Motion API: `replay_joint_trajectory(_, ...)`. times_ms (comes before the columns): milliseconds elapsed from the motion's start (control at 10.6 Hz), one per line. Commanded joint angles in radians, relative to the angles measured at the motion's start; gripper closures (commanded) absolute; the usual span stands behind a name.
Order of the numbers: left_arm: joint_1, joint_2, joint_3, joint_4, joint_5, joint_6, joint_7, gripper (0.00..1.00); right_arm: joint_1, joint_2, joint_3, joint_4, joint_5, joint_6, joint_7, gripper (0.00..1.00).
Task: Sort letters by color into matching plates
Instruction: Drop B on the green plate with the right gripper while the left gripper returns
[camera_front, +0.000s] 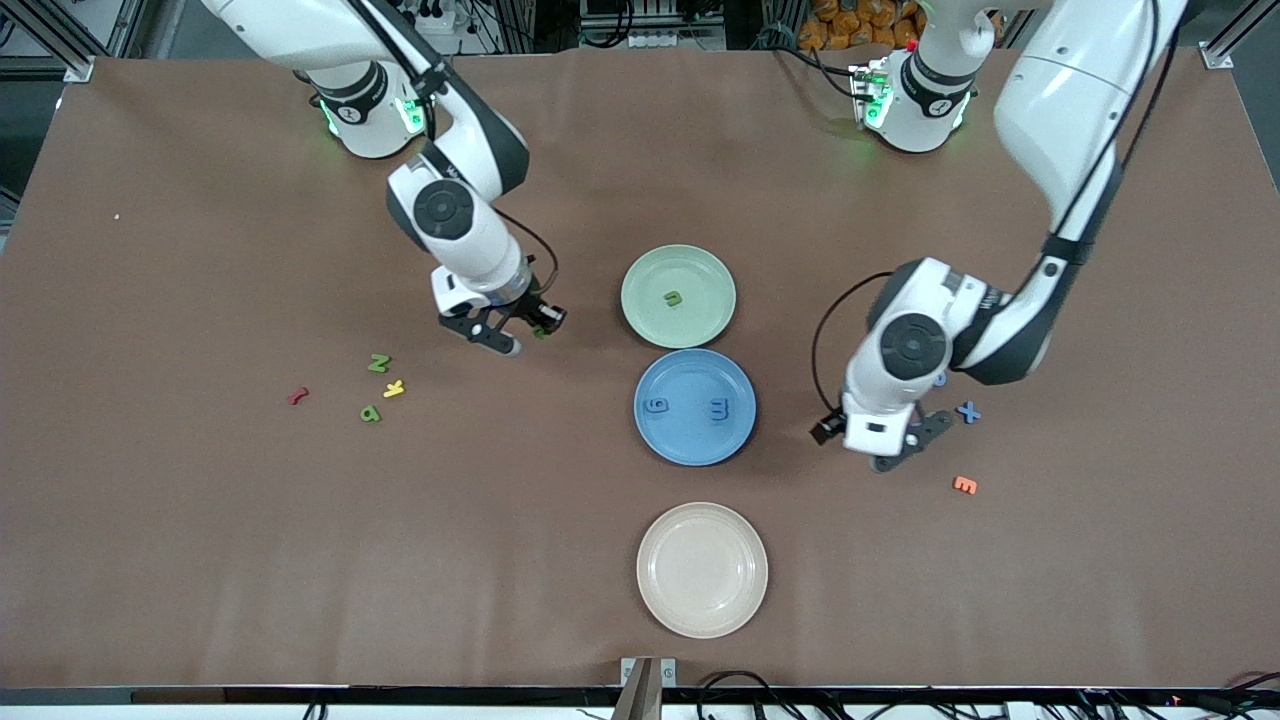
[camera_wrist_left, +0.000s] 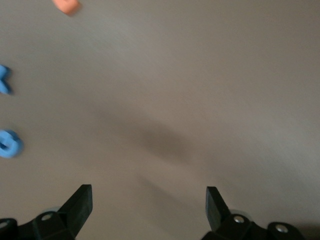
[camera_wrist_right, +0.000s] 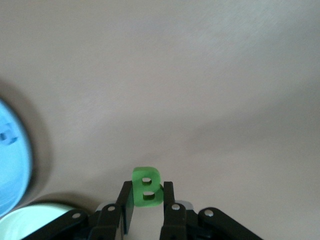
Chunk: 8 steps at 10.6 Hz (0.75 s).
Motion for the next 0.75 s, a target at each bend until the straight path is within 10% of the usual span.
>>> replay_joint_trajectory(0, 0.211, -0.091, -0.097, -0.113, -0.057, -0.013, 0.059, 0.00, 0.096, 0.125, 0.001, 0.178, 0.014, -0.017, 0.178, 1.00)
replay_joint_trajectory(283, 0.455, -0.119, -0.242, -0.225, -0.041, 0.065, 0.126, 0.00, 0.199, 0.203, 0.001, 0.295, 0.005, -0.008, 0.313, 1.00)
replay_joint_trajectory(659, 0.519, -0.154, -0.231, -0.359, 0.028, 0.202, 0.121, 0.00, 0.300, 0.255, 0.001, 0.335, -0.015, -0.001, 0.358, 1.00)
